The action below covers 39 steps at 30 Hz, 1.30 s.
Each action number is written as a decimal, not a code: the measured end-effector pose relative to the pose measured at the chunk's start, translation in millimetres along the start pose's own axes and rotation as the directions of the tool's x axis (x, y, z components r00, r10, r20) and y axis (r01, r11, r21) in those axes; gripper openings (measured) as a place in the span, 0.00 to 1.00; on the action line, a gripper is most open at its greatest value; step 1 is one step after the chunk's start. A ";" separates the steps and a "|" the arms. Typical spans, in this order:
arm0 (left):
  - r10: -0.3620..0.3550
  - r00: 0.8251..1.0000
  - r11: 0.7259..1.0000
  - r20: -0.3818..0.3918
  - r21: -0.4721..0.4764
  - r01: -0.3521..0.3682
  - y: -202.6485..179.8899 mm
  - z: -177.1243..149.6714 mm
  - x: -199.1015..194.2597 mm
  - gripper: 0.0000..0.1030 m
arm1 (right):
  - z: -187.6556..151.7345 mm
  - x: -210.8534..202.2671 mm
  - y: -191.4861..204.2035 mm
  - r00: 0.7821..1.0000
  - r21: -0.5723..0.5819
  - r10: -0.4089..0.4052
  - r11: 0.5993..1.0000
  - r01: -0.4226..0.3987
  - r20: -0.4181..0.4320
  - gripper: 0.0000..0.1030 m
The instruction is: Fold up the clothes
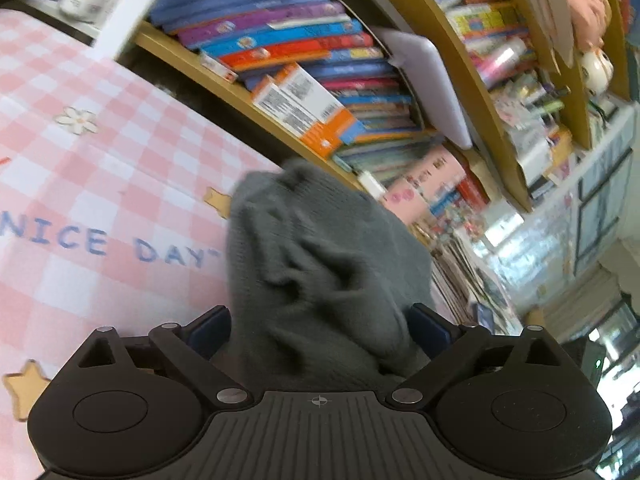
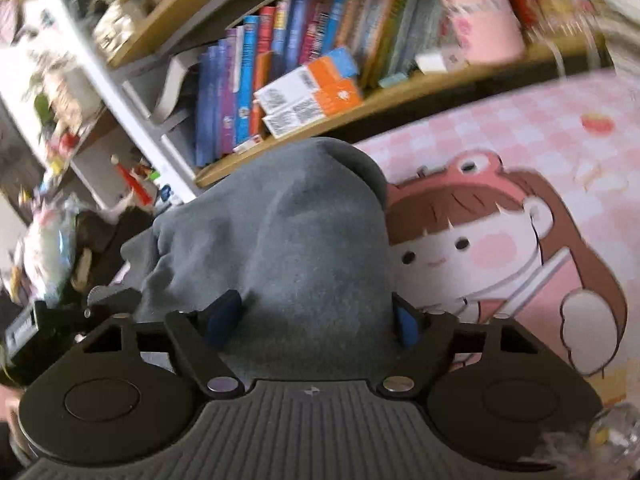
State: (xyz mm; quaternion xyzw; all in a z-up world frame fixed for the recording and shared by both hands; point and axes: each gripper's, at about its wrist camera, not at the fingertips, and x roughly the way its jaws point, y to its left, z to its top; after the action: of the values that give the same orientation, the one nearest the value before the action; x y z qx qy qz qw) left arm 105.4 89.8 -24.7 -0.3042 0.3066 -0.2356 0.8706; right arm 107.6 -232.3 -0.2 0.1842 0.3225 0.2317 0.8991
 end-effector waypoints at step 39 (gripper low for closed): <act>0.016 0.995 0.996 0.096 0.087 -0.024 -22.1 4.6 8.2 0.66 | 3.3 -9.5 17.2 0.988 -0.105 0.047 0.994 -0.032 0.144 0.32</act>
State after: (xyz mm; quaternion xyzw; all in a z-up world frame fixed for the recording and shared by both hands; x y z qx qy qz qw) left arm 109.3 71.1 -10.1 -0.2732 0.2569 -0.2255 0.8992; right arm 98.2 -223.8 15.2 0.1609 0.2395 0.2518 0.9238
